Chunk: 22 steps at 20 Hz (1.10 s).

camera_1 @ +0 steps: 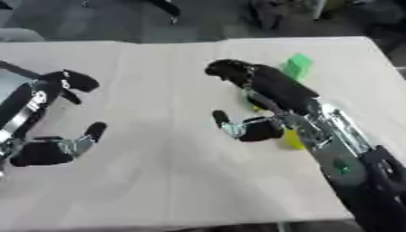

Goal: Pick up the objects with one hand, pass them to the other hand, and then place them into the box on the other side of the table.

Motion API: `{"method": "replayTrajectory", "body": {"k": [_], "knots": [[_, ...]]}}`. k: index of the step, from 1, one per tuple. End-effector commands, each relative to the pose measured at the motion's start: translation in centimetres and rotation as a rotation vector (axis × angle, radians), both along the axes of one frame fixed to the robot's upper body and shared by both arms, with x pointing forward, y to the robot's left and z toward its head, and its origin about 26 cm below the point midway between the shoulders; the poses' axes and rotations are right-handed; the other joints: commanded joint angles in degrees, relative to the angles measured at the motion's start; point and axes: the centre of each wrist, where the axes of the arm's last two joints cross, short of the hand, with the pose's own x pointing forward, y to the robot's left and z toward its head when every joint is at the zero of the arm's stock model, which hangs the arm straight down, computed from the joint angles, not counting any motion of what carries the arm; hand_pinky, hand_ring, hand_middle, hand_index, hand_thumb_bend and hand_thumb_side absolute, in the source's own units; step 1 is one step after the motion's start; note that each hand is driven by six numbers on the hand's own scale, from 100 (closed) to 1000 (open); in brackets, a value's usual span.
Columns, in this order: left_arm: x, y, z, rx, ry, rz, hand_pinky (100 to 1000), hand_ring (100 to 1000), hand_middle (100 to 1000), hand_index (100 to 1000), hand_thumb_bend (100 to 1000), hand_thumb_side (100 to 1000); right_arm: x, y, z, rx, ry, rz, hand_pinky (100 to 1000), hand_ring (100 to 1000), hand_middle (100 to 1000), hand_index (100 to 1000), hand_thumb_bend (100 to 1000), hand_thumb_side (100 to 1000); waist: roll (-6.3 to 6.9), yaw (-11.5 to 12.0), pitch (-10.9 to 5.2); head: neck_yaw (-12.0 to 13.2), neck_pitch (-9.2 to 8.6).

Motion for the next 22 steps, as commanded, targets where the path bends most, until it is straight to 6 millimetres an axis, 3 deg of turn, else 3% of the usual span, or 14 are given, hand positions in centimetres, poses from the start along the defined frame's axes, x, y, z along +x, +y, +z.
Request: {"method": "replayTrajectory", "body": {"k": [1, 4, 7, 8, 13, 22], "knots": [[-0.2, 0.2, 0.7, -0.004, -0.017, 0.0, 638, 760, 750, 811, 273, 363, 0.2, -2.7, 0.9, 0.004, 0.019, -0.081, 710, 767, 893, 934, 100, 477, -0.09, -0.1, -0.88, -0.3, -0.13], [-0.2, 0.2, 0.7, -0.001, -0.014, 0.0, 639, 761, 750, 811, 273, 364, 0.0, -4.7, 0.5, 0.0, 0.074, -0.144, 713, 766, 888, 929, 100, 520, -0.2, -0.2, -0.86, -0.3, -0.13], [-0.2, 0.2, 0.7, 0.0, -0.014, 0.001, 639, 761, 750, 811, 273, 364, -0.1, -5.4, 0.6, -0.006, 0.098, -0.162, 713, 766, 888, 929, 100, 520, -0.23, -0.2, -0.85, -0.3, -0.13], [-0.2, 0.3, 0.6, 0.001, -0.013, 0.003, 639, 762, 751, 811, 272, 366, -0.2, -5.7, 0.4, -0.017, 0.111, -0.174, 720, 765, 883, 925, 100, 574, -0.29, -0.2, -0.84, -0.3, -0.13], [-0.2, 0.4, 0.5, 0.005, -0.007, 0.011, 640, 764, 752, 810, 270, 368, -0.7, -9.4, -1.8, -0.092, 0.242, -0.32, 728, 765, 876, 919, 100, 649, -0.6, -0.3, -0.81, -0.2, -0.13], [-0.2, 0.5, 0.5, 0.007, -0.008, 0.015, 641, 765, 752, 811, 269, 369, -1.3, -12.3, -4.6, -0.16, 0.385, -0.45, 742, 758, 865, 911, 100, 763, -0.53, -0.6, -0.76, 0.1, -0.13]]}}
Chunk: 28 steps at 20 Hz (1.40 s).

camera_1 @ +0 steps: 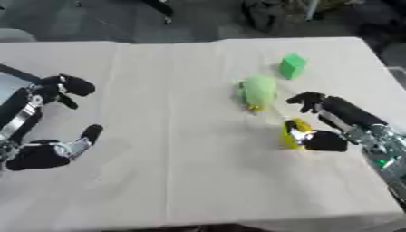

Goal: Pick up the objects with one hand, pass them to the other hand, and then place them into the box on the other side of the table.

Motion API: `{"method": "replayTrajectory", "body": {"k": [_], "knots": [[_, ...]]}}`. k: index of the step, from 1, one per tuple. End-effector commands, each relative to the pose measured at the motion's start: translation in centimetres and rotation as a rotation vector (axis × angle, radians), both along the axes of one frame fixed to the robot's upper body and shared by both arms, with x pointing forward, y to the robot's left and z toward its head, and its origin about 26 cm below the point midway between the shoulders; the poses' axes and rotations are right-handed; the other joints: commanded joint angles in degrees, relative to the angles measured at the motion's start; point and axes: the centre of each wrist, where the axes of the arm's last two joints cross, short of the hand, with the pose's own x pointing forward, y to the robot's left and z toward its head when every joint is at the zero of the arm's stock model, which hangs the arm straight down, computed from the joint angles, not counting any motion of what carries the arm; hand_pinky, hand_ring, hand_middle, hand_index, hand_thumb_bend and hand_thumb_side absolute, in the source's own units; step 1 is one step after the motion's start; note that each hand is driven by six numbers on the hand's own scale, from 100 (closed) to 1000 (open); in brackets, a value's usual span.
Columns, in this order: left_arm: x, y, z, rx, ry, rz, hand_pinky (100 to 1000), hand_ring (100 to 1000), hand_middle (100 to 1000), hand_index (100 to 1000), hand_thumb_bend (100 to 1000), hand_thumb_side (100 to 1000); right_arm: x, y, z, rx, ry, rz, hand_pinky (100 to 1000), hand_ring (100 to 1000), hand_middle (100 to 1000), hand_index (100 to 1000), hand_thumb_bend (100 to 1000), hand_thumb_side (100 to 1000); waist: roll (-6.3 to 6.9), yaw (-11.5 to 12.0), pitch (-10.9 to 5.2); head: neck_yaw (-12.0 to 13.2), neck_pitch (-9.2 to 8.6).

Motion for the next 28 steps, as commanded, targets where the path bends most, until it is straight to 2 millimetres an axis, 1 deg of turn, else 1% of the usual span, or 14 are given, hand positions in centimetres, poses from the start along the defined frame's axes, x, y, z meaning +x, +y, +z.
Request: {"method": "replayTrajectory", "body": {"k": [1, 7, 10, 13, 16, 20, 22, 26, 27, 28], "knots": [[-0.1, 0.4, 0.7, 0.008, -0.025, 0.006, 641, 765, 752, 811, 268, 369, 0.1, -1.6, 0.8, -0.059, 0.02, -0.041, 743, 759, 865, 911, 100, 772, -0.06, -0.2, -0.76, 0.2, -0.14], [-0.1, 0.4, 0.8, 0.008, -0.027, 0.006, 641, 767, 752, 811, 266, 371, 0.4, -2.4, 0.0, -0.081, 0.065, -0.089, 750, 760, 862, 912, 100, 791, 0.08, -0.3, -0.71, 0.3, -0.14], [-0.1, 0.4, 0.8, 0.008, -0.027, 0.006, 641, 767, 752, 811, 266, 372, 0.7, -2.5, -0.3, -0.1, 0.084, -0.101, 754, 760, 858, 912, 100, 802, 0.15, -0.3, -0.68, 0.3, -0.14], [-0.1, 0.4, 0.8, 0.007, -0.028, 0.004, 642, 767, 752, 811, 265, 372, 1.0, -2.5, -0.6, -0.119, 0.102, -0.101, 757, 759, 848, 904, 100, 794, 0.18, -0.3, -0.64, 0.2, -0.14], [-0.1, 0.4, 0.8, 0.007, -0.027, 0.004, 641, 768, 753, 811, 263, 374, 1.2, -2.3, -0.7, -0.134, 0.111, -0.095, 760, 756, 831, 891, 100, 730, 0.18, -0.3, -0.6, 0.2, -0.14], [-0.1, 0.4, 0.8, 0.007, -0.026, 0.003, 641, 769, 753, 811, 259, 374, 1.4, -2.0, -0.7, -0.157, 0.116, -0.083, 766, 756, 828, 892, 100, 691, 0.17, -0.2, -0.6, 0.2, -0.14], [-0.1, 0.4, 0.7, 0.006, -0.025, 0.002, 642, 769, 753, 811, 258, 374, 1.5, -1.8, -0.5, -0.171, 0.116, -0.074, 768, 755, 824, 891, 100, 643, 0.17, -0.2, -0.6, 0.1, -0.14], [-0.1, 0.3, 0.8, 0.006, -0.025, 0.0, 642, 769, 753, 811, 253, 375, 1.8, -1.4, -0.4, -0.2, 0.123, -0.053, 772, 753, 819, 892, 100, 629, 0.19, -0.2, -0.6, 0.0, -0.14], [-0.1, 0.3, 0.8, 0.006, -0.025, 0.0, 642, 770, 753, 811, 252, 376, 1.9, -1.3, -0.4, -0.205, 0.126, -0.05, 773, 752, 816, 891, 100, 614, 0.2, -0.2, -0.59, 0.0, -0.14], [-0.1, 0.3, 0.8, 0.006, -0.025, -0.001, 642, 770, 753, 811, 250, 377, 2.0, -1.3, -0.4, -0.209, 0.129, -0.048, 772, 751, 810, 887, 100, 571, 0.21, -0.3, -0.58, 0.0, -0.14]]}}
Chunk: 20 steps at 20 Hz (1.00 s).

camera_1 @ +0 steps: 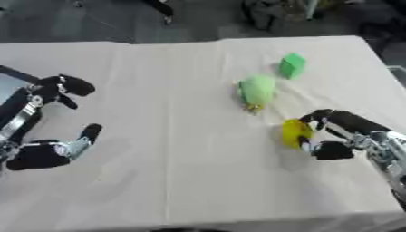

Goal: Pick up the objects with one hand, pass them to the other hand, and then place them into the box on the other side of the table.

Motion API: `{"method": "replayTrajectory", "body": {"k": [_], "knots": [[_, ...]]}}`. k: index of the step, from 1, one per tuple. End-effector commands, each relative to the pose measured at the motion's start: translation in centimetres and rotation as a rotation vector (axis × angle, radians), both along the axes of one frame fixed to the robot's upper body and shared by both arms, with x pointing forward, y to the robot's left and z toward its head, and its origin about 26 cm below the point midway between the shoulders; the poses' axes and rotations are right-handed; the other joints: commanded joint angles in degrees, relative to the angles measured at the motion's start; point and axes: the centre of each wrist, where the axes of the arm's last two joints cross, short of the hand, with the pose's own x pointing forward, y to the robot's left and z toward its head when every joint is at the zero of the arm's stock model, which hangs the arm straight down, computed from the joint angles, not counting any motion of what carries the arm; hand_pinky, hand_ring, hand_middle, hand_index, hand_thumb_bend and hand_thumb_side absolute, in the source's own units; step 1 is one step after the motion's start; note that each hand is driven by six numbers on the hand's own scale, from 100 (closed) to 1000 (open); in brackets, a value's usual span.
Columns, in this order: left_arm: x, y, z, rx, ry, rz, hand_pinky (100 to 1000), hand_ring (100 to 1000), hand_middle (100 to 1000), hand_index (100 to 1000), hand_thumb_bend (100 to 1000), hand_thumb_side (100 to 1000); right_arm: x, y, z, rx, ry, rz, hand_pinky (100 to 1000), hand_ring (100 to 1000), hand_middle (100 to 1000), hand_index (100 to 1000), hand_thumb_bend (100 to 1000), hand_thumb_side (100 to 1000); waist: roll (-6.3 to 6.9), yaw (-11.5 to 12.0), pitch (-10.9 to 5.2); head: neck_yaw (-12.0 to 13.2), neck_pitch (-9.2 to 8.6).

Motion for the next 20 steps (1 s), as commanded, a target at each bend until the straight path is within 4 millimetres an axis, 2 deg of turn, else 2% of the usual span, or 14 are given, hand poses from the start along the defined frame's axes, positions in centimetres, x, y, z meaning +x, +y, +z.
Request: {"method": "replayTrajectory", "body": {"k": [1, 4, 5, 8, 10, 14, 17, 20], "knots": [[-0.1, 0.2, 0.8, 0.007, -0.027, -0.006, 642, 770, 753, 811, 248, 377, 0.4, -0.3, 0.8, -0.037, -0.004, 0.005, 772, 750, 807, 883, 100, 534, 0.0, 0.0, -0.58, -0.2, -0.14], [-0.1, 0.2, 0.8, 0.006, -0.027, -0.006, 642, 770, 753, 810, 245, 378, 0.6, -0.2, 0.9, -0.037, -0.014, 0.002, 759, 726, 769, 837, 100, 364, 0.02, -0.1, -0.58, -0.2, -0.14], [-0.1, 0.2, 0.8, 0.006, -0.027, -0.006, 642, 770, 753, 810, 244, 377, 0.7, -0.2, 0.9, -0.035, -0.028, -0.002, 748, 702, 744, 798, 100, 278, 0.02, -0.1, -0.6, -0.2, -0.14], [-0.1, 0.2, 0.8, 0.004, -0.027, -0.004, 642, 771, 754, 811, 238, 380, 0.8, -0.2, 1.2, -0.027, -0.11, -0.018, 716, 639, 669, 695, 100, 116, 0.05, -0.1, -0.65, -0.1, -0.14], [-0.1, 0.3, 0.8, 0.004, -0.027, -0.003, 642, 772, 754, 811, 236, 379, 0.8, -0.2, 1.5, -0.019, -0.191, -0.034, 678, 578, 577, 593, 100, 100, 0.07, -0.2, -0.66, -0.1, -0.14], [-0.1, 0.3, 0.8, 0.002, -0.028, -0.001, 642, 772, 754, 810, 233, 380, 0.9, 0.1, 1.8, 0.003, -0.365, -0.061, 610, 508, 457, 433, 100, 100, 0.1, -0.2, -0.64, 0.0, -0.14], [0.0, 0.3, 0.8, -0.003, -0.023, 0.003, 642, 783, 757, 808, 224, 386, 0.9, 0.8, 2.3, 0.038, -0.502, -0.053, 576, 486, 422, 354, 100, 100, 0.11, -0.2, -0.56, 0.0, -0.14], [0.1, 0.4, 0.7, -0.016, -0.014, 0.01, 642, 796, 759, 805, 214, 390, 0.7, 2.5, 3.7, 0.082, -0.618, 0.008, 566, 481, 414, 345, 100, 100, 0.1, -0.2, -0.51, 0.1, -0.14]]}}
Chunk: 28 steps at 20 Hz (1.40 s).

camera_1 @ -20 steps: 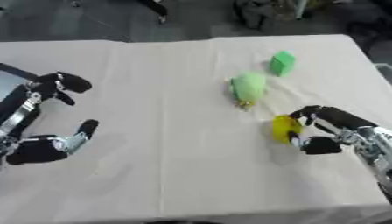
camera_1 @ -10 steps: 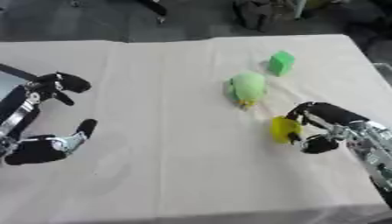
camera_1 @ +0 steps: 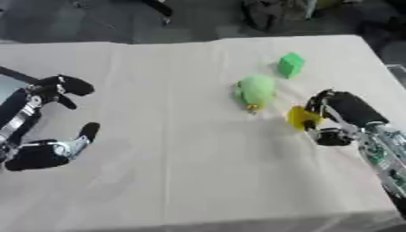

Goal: Pick up the objects with one hand, pass them to the other hand, and then place them into the box on the other side of the table.

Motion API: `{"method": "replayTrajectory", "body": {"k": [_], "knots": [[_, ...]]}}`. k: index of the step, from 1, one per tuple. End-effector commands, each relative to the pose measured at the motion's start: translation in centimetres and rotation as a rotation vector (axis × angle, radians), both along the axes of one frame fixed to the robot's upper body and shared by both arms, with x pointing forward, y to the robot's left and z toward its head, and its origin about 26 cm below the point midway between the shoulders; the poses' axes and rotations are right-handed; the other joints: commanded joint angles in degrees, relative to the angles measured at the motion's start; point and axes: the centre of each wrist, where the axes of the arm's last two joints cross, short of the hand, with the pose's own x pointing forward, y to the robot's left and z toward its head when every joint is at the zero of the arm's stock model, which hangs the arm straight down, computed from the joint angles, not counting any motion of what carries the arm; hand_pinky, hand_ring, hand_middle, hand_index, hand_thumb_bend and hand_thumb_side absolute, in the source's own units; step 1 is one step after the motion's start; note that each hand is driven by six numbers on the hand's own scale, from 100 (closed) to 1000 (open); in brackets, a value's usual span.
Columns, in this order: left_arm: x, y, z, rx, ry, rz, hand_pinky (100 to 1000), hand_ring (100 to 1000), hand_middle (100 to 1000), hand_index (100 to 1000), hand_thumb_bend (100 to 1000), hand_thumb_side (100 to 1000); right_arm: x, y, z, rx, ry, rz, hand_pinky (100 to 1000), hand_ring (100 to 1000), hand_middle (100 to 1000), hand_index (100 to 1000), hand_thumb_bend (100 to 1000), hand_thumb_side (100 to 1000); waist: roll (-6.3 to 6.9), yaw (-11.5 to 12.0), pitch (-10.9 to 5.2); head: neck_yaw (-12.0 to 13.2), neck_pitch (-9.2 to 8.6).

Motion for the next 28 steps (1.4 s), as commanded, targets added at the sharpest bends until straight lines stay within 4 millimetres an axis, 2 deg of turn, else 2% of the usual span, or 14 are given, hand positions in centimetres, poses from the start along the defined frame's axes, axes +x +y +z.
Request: {"method": "replayTrajectory", "body": {"k": [1, 8, 11, 12, 13, 14, 17, 20, 28], "knots": [[0.1, 0.5, 0.7, -0.01, -0.017, 0.01, 642, 804, 761, 804, 215, 391, -0.1, 1.7, 3.1, 0.011, -0.16, 0.079, 565, 482, 413, 342, 100, 100, -0.07, -0.1, -0.53, 0.2, -0.14], [0.5, 0.4, 1.3, -0.018, -0.019, 0.004, 644, 834, 766, 806, 236, 386, -1.0, 8.7, 8.2, 0.092, -0.278, 0.4, 560, 482, 413, 341, 100, 100, 0.31, 0.2, -0.67, 0.3, -0.14], [0.6, 0.2, 1.7, -0.005, -0.03, -0.001, 650, 902, 771, 811, 279, 387, -1.3, 11.6, 9.7, 0.118, -0.276, 0.538, 557, 482, 415, 341, 100, 100, 0.44, 0.3, -0.72, 0.0, -0.14], [0.6, 0.2, 1.8, 0.0, -0.036, 0.001, 654, 928, 775, 812, 293, 388, -1.3, 12.3, 10.0, 0.126, -0.269, 0.573, 556, 482, 415, 341, 100, 100, 0.46, 0.4, -0.72, 0.0, -0.14], [0.7, 0.2, 1.8, 0.004, -0.04, 0.003, 663, 992, 791, 815, 323, 396, -1.3, 12.8, 10.3, 0.131, -0.262, 0.598, 556, 482, 415, 341, 100, 100, 0.48, 0.5, -0.72, -0.1, -0.14], [0.8, 0.1, 1.9, 0.007, -0.046, 0.006, 663, 992, 791, 815, 323, 396, -1.3, 13.5, 10.5, 0.135, -0.255, 0.627, 556, 482, 415, 341, 100, 100, 0.5, 0.6, -0.71, -0.2, -0.14], [1.0, -0.1, 2.3, 0.025, -0.069, 0.013, 698, 1000, 857, 822, 407, 399, -1.1, 15.3, 10.9, 0.138, -0.233, 0.71, 555, 482, 416, 341, 100, 100, 0.6, 0.9, -0.67, -0.5, -0.14], [1.1, -0.4, 2.6, 0.039, -0.087, 0.006, 710, 1000, 888, 823, 435, 402, -1.0, 16.8, 11.1, 0.142, -0.216, 0.777, 554, 481, 416, 341, 100, 100, 0.75, 1.2, -0.61, -0.8, -0.14], [1.4, -1.3, 3.2, 0.026, -0.105, -0.026, 707, 1000, 889, 819, 424, 404, -1.0, 19.9, 11.5, 0.145, -0.189, 0.902, 552, 481, 416, 340, 100, 100, 1.0, 1.7, -0.34, -1.6, -0.14]]}}
